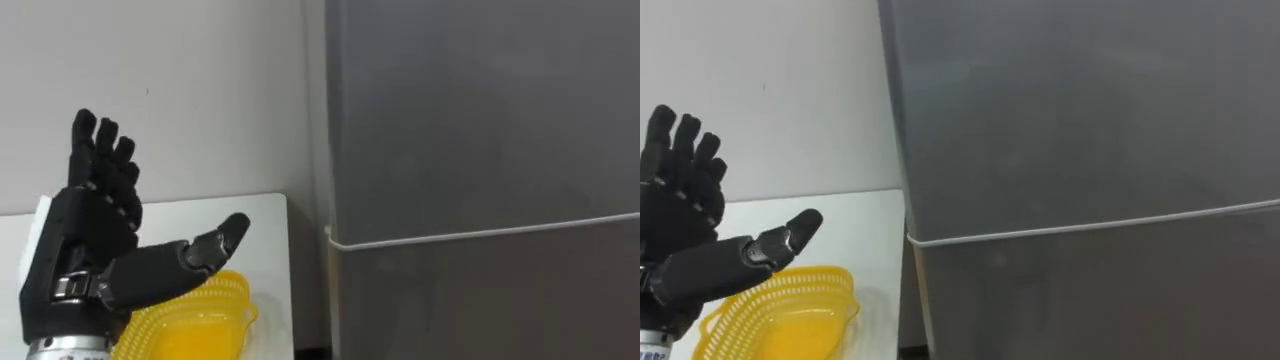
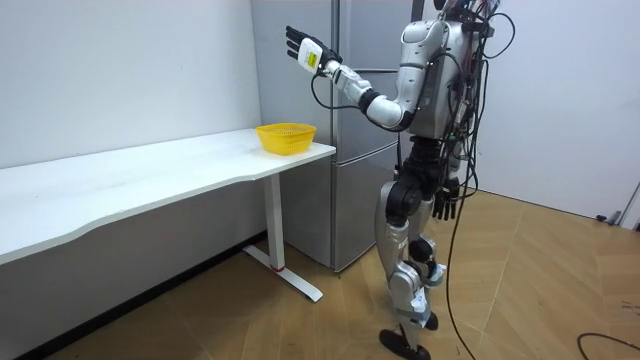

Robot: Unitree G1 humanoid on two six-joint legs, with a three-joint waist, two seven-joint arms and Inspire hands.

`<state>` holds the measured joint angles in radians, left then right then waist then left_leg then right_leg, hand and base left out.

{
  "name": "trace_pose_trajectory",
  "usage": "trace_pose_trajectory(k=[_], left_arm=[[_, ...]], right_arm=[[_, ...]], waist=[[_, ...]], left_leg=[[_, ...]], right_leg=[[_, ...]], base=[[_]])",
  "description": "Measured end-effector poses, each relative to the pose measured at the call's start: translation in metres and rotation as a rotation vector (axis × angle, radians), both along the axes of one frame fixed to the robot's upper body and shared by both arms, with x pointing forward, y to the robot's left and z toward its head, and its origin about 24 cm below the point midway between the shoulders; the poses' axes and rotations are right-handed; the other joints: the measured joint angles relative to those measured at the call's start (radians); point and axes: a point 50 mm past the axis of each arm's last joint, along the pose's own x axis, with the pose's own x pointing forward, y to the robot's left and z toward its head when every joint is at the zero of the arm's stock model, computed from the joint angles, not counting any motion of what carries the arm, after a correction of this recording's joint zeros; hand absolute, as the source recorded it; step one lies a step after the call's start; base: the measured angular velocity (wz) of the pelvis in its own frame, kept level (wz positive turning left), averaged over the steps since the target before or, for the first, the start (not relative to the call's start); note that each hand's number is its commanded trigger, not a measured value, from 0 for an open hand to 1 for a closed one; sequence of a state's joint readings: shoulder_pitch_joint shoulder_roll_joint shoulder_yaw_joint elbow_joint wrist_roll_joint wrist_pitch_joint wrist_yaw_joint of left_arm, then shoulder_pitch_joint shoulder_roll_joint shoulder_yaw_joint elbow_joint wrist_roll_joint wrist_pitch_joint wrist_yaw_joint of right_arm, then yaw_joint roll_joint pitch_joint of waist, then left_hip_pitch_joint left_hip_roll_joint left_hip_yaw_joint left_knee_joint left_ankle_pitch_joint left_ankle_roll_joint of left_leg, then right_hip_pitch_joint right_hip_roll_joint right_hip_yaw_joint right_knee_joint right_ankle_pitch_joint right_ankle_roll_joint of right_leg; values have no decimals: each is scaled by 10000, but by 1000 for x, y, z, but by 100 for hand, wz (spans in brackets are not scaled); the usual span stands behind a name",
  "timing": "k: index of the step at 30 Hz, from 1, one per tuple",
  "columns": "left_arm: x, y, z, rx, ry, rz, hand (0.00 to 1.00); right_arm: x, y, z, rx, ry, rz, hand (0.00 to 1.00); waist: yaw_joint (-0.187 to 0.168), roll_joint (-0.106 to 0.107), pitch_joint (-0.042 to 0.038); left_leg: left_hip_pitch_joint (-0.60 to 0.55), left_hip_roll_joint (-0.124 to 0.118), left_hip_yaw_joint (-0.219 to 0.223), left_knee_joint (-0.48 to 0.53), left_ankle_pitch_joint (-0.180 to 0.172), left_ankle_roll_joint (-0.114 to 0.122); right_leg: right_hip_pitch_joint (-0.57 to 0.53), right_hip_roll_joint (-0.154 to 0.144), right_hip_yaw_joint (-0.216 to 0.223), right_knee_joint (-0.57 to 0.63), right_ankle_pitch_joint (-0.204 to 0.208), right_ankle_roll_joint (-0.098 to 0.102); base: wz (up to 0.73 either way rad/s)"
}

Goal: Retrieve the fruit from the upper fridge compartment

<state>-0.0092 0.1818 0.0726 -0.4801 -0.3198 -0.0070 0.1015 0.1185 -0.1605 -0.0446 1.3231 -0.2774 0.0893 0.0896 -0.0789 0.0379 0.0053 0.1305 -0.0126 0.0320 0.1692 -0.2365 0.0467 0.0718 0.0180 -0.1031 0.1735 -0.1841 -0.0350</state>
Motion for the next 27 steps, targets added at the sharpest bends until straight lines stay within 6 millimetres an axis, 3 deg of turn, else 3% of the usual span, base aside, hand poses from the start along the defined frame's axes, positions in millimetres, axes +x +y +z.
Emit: trace_pose_trajectory(k=[8, 27], left_arm=[[0, -12, 9, 228, -397, -1500, 0], [0, -21, 8, 865, -275, -2726, 0]], right_arm=[[13, 0, 0, 162, -177, 413, 0], [11, -1, 0, 19, -140, 342, 0]], waist=[[22, 9, -10], [-70, 7, -9]], left_leg=[[0, 7, 111, -30, 1, -2], [1, 17, 199, -22, 1, -2]], right_leg=[[36, 3, 67, 8, 6, -3], [98, -6, 31, -13, 7, -3]], base=[[-3], [0]])
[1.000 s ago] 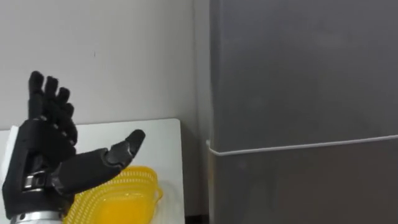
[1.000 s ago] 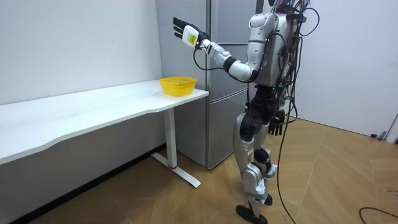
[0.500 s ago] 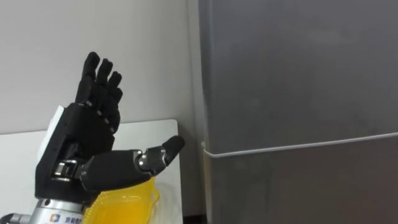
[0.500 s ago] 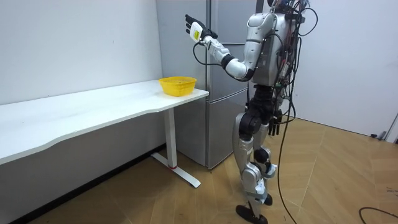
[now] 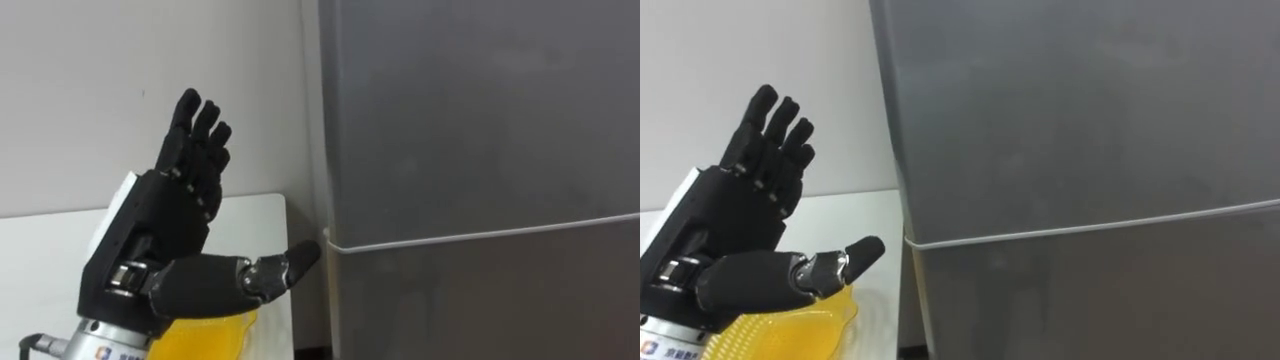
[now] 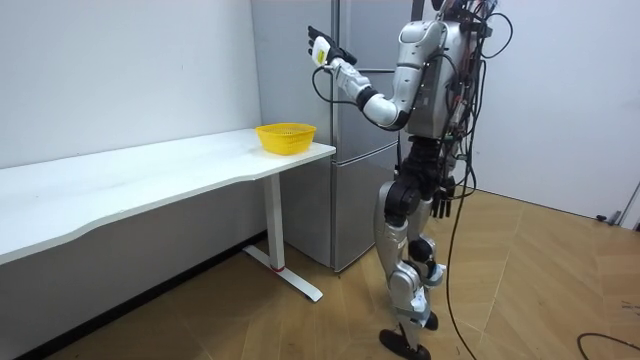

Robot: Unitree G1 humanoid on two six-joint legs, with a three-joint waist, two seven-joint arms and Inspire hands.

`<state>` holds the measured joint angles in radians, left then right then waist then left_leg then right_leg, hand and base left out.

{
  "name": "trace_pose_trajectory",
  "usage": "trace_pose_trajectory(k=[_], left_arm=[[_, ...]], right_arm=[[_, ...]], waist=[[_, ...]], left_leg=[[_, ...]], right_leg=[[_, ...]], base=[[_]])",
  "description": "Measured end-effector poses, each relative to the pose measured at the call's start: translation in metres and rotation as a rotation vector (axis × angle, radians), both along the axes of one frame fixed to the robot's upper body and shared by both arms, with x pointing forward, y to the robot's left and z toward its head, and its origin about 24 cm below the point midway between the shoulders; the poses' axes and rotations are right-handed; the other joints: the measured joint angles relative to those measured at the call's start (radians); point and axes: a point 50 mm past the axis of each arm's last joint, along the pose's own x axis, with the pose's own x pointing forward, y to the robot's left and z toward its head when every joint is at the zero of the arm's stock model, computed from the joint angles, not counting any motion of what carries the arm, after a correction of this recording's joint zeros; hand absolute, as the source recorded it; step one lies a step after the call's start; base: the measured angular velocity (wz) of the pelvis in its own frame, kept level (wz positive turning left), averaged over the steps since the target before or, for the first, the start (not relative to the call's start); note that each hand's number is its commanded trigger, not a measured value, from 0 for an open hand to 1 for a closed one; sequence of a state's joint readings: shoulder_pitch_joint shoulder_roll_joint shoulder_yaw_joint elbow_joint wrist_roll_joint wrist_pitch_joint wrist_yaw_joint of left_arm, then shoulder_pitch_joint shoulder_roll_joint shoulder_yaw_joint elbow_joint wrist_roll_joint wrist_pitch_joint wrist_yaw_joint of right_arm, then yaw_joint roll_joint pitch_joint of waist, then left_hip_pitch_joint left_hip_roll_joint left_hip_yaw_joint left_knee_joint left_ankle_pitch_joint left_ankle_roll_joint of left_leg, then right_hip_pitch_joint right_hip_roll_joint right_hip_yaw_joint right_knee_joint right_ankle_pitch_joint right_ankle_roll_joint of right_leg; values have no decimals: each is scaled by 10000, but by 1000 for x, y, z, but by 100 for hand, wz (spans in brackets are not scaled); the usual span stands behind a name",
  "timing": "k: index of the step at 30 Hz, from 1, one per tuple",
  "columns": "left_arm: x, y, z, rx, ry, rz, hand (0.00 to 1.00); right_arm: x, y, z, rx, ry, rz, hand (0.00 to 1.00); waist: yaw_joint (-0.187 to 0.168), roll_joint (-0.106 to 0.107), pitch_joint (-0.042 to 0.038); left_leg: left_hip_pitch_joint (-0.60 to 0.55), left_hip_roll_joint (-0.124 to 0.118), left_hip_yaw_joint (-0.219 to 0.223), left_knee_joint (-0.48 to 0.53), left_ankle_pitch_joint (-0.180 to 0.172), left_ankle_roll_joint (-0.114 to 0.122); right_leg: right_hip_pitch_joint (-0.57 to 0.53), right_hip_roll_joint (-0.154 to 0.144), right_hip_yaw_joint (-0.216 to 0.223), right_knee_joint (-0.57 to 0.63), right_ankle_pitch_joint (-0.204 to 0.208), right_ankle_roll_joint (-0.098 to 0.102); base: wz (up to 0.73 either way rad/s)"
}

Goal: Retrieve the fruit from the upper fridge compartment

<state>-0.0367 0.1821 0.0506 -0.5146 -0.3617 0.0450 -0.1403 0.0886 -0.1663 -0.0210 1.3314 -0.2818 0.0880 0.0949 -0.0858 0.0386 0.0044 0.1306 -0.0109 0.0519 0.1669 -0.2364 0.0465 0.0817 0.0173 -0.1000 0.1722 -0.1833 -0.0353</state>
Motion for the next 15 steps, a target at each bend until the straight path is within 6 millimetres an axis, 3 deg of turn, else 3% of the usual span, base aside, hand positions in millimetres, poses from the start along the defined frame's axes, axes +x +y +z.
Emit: trace_pose_trajectory(k=[15], left_arm=[[-2, -32, 7, 302, -437, -1728, 0]], right_arm=[[-3, -1, 0, -250, 144, -39, 0]], waist=[[-245, -16, -36]], left_leg=[[25, 1, 18, 1, 0, 0]], right_leg=[[-13, 13, 59, -23, 3, 1]], base=[[-1]])
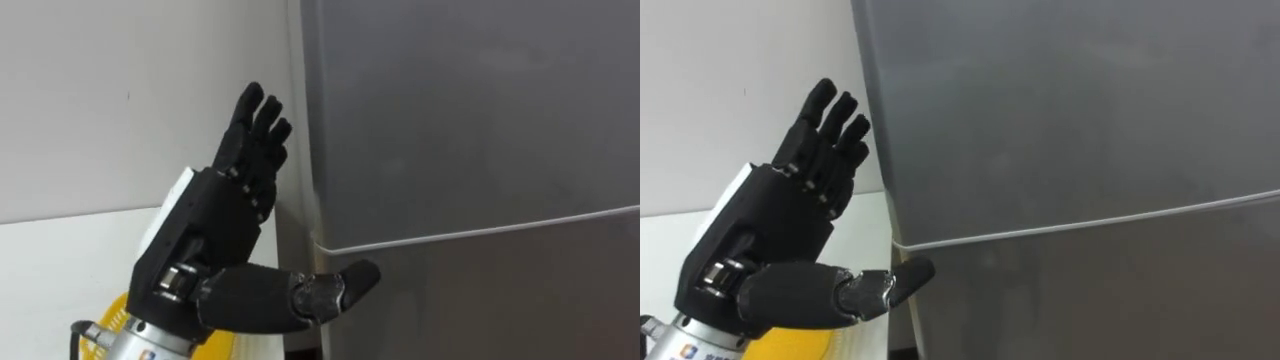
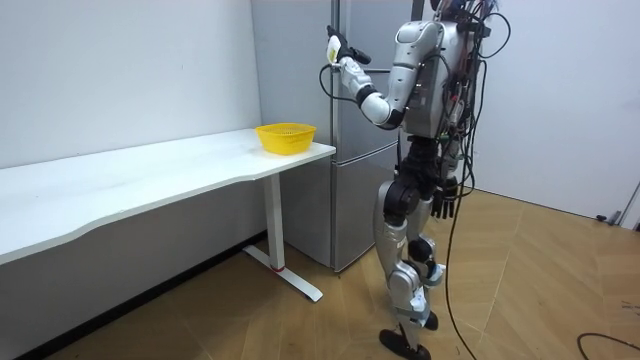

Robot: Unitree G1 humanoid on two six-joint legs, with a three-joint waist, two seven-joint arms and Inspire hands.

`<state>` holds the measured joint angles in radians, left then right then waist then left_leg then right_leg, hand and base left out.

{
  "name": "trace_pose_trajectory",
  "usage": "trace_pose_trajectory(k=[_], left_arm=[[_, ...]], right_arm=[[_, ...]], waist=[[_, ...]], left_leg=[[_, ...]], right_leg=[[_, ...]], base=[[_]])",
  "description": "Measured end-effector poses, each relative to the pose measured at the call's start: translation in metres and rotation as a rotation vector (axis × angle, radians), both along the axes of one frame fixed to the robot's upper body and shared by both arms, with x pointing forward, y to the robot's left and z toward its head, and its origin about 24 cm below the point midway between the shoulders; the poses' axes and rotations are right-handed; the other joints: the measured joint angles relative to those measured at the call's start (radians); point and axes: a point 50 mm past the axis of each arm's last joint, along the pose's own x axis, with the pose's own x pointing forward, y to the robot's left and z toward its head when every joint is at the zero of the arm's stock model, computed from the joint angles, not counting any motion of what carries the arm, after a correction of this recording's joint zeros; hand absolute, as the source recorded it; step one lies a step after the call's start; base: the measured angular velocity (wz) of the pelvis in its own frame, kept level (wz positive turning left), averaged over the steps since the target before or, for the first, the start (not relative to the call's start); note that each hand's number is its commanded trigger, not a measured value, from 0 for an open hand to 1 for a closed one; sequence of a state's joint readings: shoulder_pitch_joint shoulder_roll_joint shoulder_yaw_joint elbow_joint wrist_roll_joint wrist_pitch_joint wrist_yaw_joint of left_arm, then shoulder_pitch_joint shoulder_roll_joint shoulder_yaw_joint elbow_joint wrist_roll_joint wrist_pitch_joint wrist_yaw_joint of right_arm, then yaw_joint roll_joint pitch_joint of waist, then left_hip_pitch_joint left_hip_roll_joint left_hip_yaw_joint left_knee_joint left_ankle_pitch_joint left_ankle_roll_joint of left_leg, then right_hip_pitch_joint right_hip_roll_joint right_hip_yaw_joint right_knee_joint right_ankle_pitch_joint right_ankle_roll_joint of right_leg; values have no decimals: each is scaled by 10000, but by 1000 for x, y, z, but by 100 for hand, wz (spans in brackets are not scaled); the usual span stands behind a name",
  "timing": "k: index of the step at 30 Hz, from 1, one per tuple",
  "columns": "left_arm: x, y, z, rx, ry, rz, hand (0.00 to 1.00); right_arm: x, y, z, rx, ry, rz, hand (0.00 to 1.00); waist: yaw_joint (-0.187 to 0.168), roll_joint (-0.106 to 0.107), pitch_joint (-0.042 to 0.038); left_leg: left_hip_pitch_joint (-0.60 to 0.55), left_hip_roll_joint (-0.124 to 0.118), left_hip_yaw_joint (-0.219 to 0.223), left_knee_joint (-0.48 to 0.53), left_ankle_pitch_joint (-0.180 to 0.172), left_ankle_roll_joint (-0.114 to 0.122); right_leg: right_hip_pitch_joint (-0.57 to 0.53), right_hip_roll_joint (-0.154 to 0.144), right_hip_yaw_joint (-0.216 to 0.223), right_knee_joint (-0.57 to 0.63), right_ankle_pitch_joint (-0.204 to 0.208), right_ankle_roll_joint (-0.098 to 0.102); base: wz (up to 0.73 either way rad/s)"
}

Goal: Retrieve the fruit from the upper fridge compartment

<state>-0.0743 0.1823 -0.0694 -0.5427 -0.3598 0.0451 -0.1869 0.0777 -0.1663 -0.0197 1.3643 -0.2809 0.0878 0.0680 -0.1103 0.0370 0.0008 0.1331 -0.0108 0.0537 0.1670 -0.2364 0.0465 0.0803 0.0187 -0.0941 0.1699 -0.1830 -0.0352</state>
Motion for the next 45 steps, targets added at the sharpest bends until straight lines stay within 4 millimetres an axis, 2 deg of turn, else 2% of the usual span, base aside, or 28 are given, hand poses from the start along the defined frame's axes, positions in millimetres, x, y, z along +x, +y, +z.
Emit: trace_pose_trajectory(k=[11, 12, 14, 15, 25, 27, 29, 31, 37, 45], left_arm=[[0, -10, 2, 145, -132, -576, 0], [0, -10, 2, 145, -132, -576, 27], [0, -10, 2, 145, -132, -576, 92], [0, -10, 2, 144, -133, -575, 100], [1, -3, 5, -685, -153, -166, 100], [-1, -5, 7, -1059, -220, -474, 100], [-3, -10, 7, -1158, -251, -1027, 100], [-3, -10, 7, -1283, -221, -1099, 100], [-6, -21, 10, -1510, -325, -2407, 100], [-10, -30, 13, -1261, -527, -4153, 100]], right_arm=[[1, 2, -1, 44, 103, 492, 0], [1, 2, -1, 44, 102, 499, 0], [1, 3, -1, 72, 144, 632, 0], [1, 3, -1, 78, 155, 675, 0], [5, 6, -1, 317, 280, 1163, 0], [7, 7, -1, 420, 285, 1253, 0], [10, 8, -1, 490, 286, 1367, 0], [11, 8, -1, 499, 318, 1463, 0], [17, 9, -1, 592, 295, 1640, 0], [17, 9, -1, 607, 336, 1779, 0]], waist=[[-34, -3, 28], [-34, 4, 37], [-34, 21, 54], [-34, 24, 53], [55, 35, 37], [59, 27, 33], [108, -43, 72], [73, -67, 79], [56, -64, 72], [63, 43, 22]], left_leg=[[20, 4, 12, -1, 0, 0], [20, 4, 12, -1, 0, 0], [19, 2, 13, -1, 0, 0], [16, 2, 13, 1, 0, 0], [-108, -8, 6, 9, 0, 0], [-191, -9, 4, 13, 0, 0], [-201, -8, 1, 11, 0, 0], [-206, -9, 2, 12, 0, 0], [-186, -9, 4, 12, 0, 0], [-183, -12, 22, 17, 0, 1]], right_leg=[[31, 1, 23, 43, 6, -6], [30, 1, 24, 47, 7, -6], [26, 1, 27, 52, 8, -4], [23, 1, 27, 54, 8, -3], [-60, -15, -31, 34, 15, 11], [-123, -20, -50, 35, 17, 14], [-137, -22, -70, 33, 18, 16], [-138, -25, -74, 33, 21, 21], [-121, -18, 10, 37, 25, 27], [-130, -6, 74, 98, 28, 30]], base=[[0], [0], [0], [0], [2], [7], [8], [3], [-1], [-1]])
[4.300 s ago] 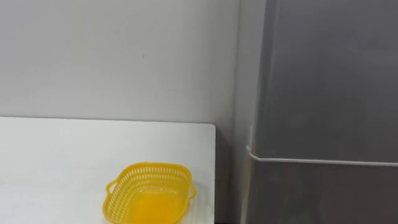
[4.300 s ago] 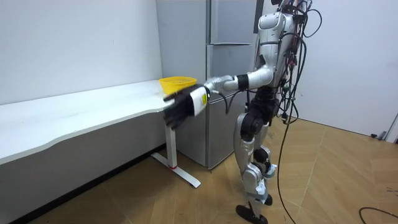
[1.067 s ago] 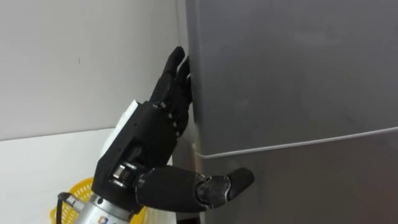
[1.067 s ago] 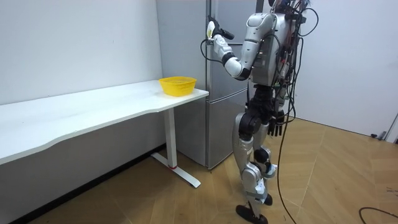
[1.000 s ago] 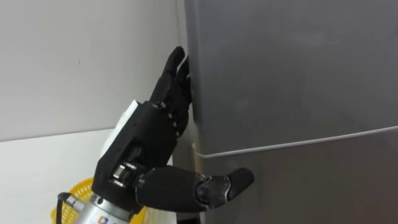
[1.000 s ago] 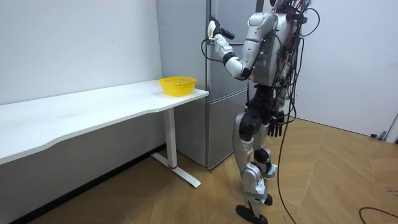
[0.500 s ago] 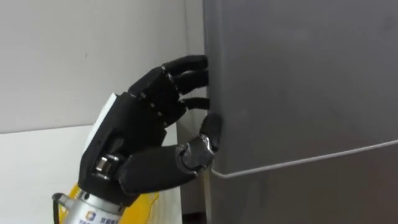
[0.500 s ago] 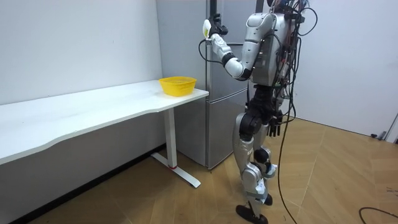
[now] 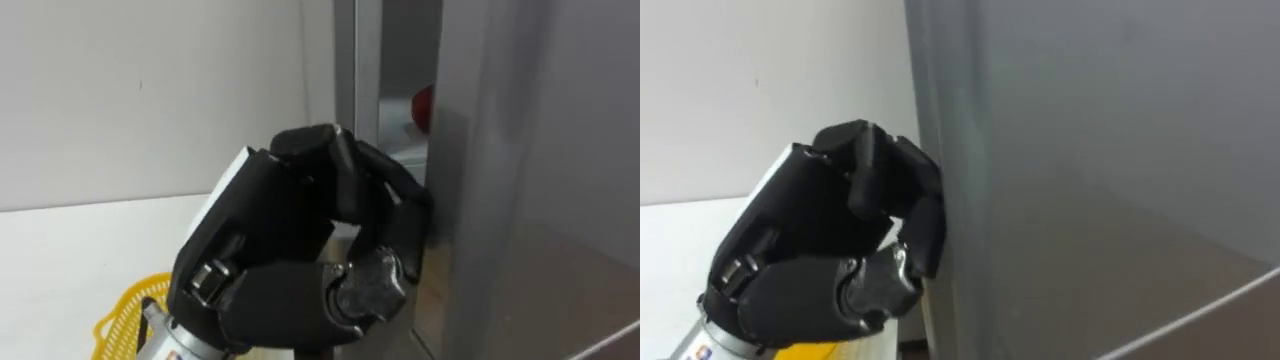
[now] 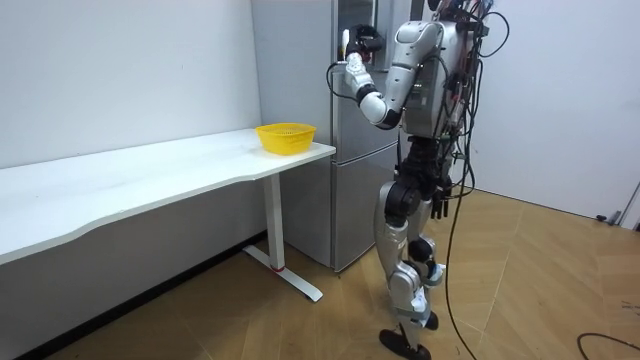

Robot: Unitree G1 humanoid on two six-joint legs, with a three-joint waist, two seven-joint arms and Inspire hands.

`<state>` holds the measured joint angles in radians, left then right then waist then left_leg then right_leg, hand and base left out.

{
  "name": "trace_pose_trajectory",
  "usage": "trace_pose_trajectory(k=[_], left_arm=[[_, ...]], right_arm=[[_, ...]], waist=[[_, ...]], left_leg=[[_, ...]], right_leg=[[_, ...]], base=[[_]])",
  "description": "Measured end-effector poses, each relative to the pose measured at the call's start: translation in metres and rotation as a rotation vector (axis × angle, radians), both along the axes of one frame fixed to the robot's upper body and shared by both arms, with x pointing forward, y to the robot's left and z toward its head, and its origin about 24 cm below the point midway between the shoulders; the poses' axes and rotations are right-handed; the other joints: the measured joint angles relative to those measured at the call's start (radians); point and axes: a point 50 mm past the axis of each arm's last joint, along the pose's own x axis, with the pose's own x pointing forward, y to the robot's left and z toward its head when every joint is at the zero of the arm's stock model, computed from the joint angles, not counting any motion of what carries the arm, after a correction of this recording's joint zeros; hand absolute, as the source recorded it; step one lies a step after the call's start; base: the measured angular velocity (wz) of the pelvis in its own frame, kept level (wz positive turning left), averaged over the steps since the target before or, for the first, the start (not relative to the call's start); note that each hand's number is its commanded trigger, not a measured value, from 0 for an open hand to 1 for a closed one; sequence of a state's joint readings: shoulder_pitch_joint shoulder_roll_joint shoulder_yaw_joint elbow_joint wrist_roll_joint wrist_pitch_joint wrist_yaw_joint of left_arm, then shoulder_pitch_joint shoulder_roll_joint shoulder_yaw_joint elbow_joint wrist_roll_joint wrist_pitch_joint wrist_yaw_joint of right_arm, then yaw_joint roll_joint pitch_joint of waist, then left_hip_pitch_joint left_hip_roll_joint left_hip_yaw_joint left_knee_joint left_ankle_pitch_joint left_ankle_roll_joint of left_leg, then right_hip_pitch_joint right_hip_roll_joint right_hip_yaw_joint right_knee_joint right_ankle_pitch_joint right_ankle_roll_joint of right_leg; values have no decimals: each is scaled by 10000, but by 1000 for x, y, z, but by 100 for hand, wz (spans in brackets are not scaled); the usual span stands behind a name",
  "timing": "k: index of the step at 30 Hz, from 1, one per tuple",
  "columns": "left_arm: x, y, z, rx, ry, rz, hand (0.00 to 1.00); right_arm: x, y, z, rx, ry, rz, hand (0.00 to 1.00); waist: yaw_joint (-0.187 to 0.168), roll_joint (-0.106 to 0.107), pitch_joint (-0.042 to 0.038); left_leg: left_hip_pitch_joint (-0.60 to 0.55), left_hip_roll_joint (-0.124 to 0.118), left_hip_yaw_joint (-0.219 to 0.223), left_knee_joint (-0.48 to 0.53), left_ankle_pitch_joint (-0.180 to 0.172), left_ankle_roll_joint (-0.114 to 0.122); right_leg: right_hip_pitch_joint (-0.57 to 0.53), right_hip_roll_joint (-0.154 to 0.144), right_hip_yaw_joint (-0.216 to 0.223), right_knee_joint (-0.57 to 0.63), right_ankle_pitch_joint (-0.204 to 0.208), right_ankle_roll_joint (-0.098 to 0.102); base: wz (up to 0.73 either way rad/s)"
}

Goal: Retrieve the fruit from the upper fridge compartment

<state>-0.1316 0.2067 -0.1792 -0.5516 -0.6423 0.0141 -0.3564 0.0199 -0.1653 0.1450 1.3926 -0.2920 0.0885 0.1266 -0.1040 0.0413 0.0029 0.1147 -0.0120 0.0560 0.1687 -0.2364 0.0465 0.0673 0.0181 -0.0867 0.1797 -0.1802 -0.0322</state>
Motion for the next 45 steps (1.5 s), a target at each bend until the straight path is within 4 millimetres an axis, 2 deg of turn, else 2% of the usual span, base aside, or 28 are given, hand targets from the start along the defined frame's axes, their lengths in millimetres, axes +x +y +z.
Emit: trace_pose_trajectory(k=[5, 12, 13, 14, 15, 16, 17, 18, 23, 28, 45], left_arm=[[-3, -4, -1, 61, -2, -871, 100], [-8, -14, -2, -302, 143, -2557, 100], [-9, -17, -1, -508, 242, -2930, 97], [-10, -20, 0, -748, 287, -3402, 74], [-11, -22, 1, -816, 287, -3605, 58], [-13, -26, 1, -962, 286, -3985, 54], [-15, -31, 1, -1002, 270, -4305, 20], [-16, -33, 1, -1006, 250, -4446, 0], [-20, -40, 3, -1055, 147, -5139, 0], [-20, -41, 3, -1069, 87, -5210, 0], [-23, -43, 3, -1189, -5, -5886, 0]], right_arm=[[0, -1, 0, -30, 38, 178, 0], [4, -9, 3, -180, -86, 204, 0], [5, -9, 3, -205, -123, 210, 0], [6, -10, 3, -236, -144, 213, 0], [7, -10, 3, -259, -157, 227, 0], [8, -11, 4, -298, -181, 265, 0], [9, -11, 4, -339, -199, 283, 0], [9, -11, 4, -368, -210, 298, 0], [16, -10, 4, -437, -362, 525, 0], [15, -10, 4, -467, -346, 586, 0], [21, -8, 4, -411, -528, 732, 0]], waist=[[-5, 162, -75], [-40, 295, -70], [-43, 299, -70], [-57, 297, -69], [-62, 297, -70], [-68, 295, -71], [-80, 291, -71], [-104, 288, -70], [-339, 213, -22], [-343, 122, 37], [-401, 133, -9]], left_leg=[[27, 6, 43, 19, 1, 1], [-19, 28, 255, 149, 1, 2], [-23, 33, 259, 149, 1, 2], [-25, 39, 259, 146, 1, 2], [-29, 40, 262, 146, 1, 2], [-47, 40, 266, 146, 1, 2], [-67, 39, 266, 145, 1, 2], [-75, 39, 265, 144, 1, 2], [-94, 40, 266, 98, 1, 2], [-127, 34, 275, 98, 1, 1], [-154, 29, 272, 141, 1, 1]], right_leg=[[-14, 7, 40, 54, -1, -1], [-163, -27, 44, 54, -6, -9], [-165, -25, 42, 57, -7, -13], [-164, -22, 38, 59, -6, -18], [-163, -21, 37, 59, -5, -19], [-163, -20, 35, 62, -4, -21], [-159, -21, 34, 63, -2, -22], [-153, -21, 36, 63, 0, -25], [-141, -21, 48, 59, 4, -30], [-168, -21, 54, 42, 3, -29], [-176, -23, 41, 52, 2, -26]], base=[[-1], [-3], [-3], [0], [0], [0], [0], [0], [0], [0], [0]])
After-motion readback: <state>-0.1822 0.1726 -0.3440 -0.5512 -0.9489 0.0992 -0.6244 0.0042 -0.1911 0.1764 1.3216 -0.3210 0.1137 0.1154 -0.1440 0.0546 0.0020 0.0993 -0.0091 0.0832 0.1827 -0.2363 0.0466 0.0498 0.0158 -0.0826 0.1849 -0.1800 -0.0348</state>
